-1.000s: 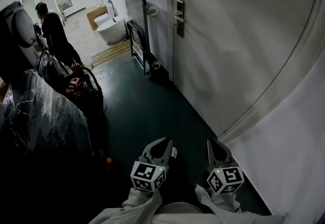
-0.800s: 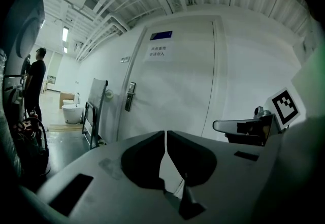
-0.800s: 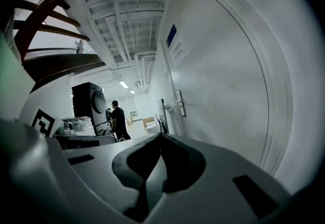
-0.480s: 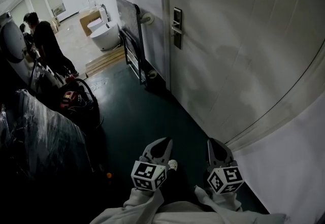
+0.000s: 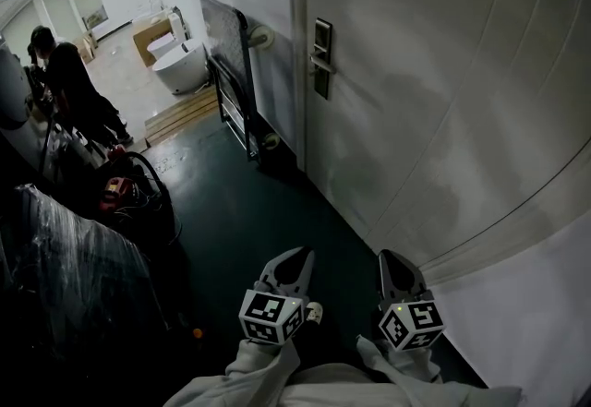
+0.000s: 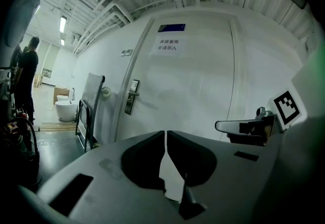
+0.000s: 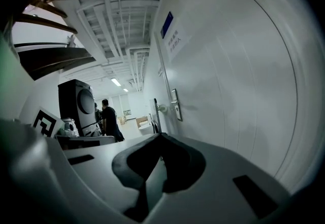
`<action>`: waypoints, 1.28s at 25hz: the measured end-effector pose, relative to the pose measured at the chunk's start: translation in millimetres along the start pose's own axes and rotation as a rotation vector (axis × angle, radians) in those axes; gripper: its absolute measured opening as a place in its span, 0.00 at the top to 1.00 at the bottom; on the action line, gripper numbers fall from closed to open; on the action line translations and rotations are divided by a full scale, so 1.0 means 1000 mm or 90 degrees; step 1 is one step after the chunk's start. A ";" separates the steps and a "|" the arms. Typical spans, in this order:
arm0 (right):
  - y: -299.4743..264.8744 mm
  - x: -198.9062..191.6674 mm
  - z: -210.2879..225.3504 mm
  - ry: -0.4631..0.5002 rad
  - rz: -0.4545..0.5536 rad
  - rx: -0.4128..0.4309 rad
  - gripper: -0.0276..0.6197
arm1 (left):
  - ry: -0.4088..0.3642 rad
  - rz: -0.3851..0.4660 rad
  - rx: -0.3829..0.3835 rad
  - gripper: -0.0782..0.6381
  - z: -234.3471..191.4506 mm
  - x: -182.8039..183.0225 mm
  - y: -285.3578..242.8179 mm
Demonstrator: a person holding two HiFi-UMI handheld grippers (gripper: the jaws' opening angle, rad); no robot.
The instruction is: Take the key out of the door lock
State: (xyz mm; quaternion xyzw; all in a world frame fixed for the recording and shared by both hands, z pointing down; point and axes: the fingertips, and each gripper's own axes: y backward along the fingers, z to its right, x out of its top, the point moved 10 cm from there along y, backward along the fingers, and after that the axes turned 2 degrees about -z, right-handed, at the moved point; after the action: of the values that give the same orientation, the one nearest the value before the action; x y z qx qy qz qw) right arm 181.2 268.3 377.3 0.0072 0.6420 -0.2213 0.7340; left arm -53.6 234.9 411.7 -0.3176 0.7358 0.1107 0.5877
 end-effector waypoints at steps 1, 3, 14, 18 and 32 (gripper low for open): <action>-0.005 0.001 0.001 -0.001 -0.002 0.000 0.88 | 0.002 -0.002 0.000 0.86 -0.004 0.001 -0.004; -0.016 0.005 0.002 0.000 -0.004 -0.001 0.88 | 0.006 -0.003 -0.001 0.86 -0.012 0.005 -0.010; -0.076 0.018 0.017 -0.012 0.010 -0.013 0.88 | -0.001 -0.001 -0.020 0.86 -0.054 0.024 -0.060; -0.093 0.021 0.014 -0.010 0.006 -0.004 0.88 | -0.003 -0.004 -0.012 0.86 -0.065 0.028 -0.062; -0.132 0.029 0.026 -0.002 0.000 0.000 0.88 | -0.009 -0.020 0.012 0.86 -0.087 0.031 -0.081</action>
State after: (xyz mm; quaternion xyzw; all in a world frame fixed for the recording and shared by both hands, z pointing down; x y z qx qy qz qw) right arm 163.6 132.9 390.8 0.0066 0.6410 -0.2211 0.7350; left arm -77.8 114.9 424.5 -0.3225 0.7277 0.0965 0.5975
